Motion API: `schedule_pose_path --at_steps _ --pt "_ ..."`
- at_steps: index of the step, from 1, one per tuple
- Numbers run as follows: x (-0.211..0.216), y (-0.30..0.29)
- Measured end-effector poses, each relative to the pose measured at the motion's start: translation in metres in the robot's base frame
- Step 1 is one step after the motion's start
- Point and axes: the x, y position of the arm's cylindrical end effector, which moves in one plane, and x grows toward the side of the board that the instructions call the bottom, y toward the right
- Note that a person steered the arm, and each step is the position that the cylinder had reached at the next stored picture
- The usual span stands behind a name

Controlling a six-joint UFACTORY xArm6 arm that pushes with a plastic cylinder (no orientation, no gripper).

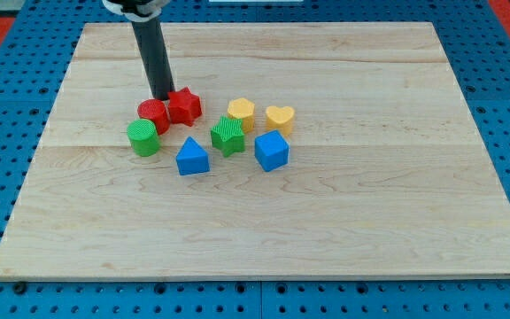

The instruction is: Move green circle on left side to red star

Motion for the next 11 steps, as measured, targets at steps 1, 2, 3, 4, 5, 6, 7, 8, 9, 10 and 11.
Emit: schedule_pose_path --at_steps 1,2,3,4,5,6,7,8,9,10,11 --pt "-0.004 0.010" --pt "-0.023 -0.031" --pt "0.003 -0.059" --pt "0.023 -0.047" --pt "0.027 -0.020" --pt "0.029 -0.039" --pt "0.047 -0.049" --pt "0.068 -0.034" --pt "0.076 -0.039" --pt "0.111 -0.035" --pt "0.145 -0.025"
